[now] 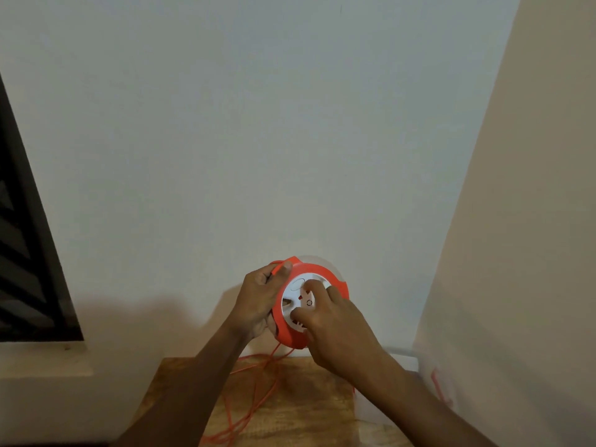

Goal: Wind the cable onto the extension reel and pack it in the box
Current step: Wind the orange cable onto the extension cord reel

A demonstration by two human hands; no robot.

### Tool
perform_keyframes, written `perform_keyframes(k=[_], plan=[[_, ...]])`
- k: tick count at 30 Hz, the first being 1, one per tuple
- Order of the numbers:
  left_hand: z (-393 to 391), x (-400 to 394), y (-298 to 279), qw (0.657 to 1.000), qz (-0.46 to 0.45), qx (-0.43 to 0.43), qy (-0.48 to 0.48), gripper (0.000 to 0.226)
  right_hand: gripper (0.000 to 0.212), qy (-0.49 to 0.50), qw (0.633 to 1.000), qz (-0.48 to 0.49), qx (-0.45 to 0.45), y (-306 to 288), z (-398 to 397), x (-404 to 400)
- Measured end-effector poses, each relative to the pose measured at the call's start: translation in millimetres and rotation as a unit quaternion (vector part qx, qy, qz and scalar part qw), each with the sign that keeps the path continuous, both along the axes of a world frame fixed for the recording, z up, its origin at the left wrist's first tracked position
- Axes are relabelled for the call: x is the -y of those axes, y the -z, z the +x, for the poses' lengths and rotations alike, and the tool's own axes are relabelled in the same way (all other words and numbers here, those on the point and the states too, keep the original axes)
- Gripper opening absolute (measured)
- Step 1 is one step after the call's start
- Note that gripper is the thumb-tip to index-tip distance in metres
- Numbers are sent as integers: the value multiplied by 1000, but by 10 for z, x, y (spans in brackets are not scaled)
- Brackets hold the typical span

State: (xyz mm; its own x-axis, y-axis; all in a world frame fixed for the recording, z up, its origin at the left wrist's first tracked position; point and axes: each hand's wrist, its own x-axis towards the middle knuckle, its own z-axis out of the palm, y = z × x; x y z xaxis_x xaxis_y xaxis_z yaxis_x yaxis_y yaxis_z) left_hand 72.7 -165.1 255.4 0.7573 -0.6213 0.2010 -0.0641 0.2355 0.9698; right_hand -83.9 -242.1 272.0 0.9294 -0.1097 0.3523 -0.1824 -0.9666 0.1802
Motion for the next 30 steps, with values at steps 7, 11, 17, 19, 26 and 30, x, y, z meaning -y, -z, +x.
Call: perform_keyframes(k=[7, 11, 17, 19, 26, 30], plan=[[89, -44, -40, 1000, -6, 3, 11, 28, 75, 9, 1000, 1, -27, 69, 14, 83], [48, -34, 46, 1000, 6, 7, 18, 37, 71, -1, 999, 4, -40, 10, 44, 124], [68, -44, 41, 1000, 20, 22, 4, 44, 76, 25, 996, -31, -77, 7, 87, 104], [91, -45, 9, 999, 24, 27, -4, 45, 79, 49, 997, -1, -63, 16, 132, 89], [122, -24, 12, 1000, 0, 9, -28, 36, 79, 105, 976, 189, -18, -33, 231, 87], [130, -5, 2, 999, -24, -10, -22, 24, 80, 47, 840, 540, 34, -73, 227, 118]])
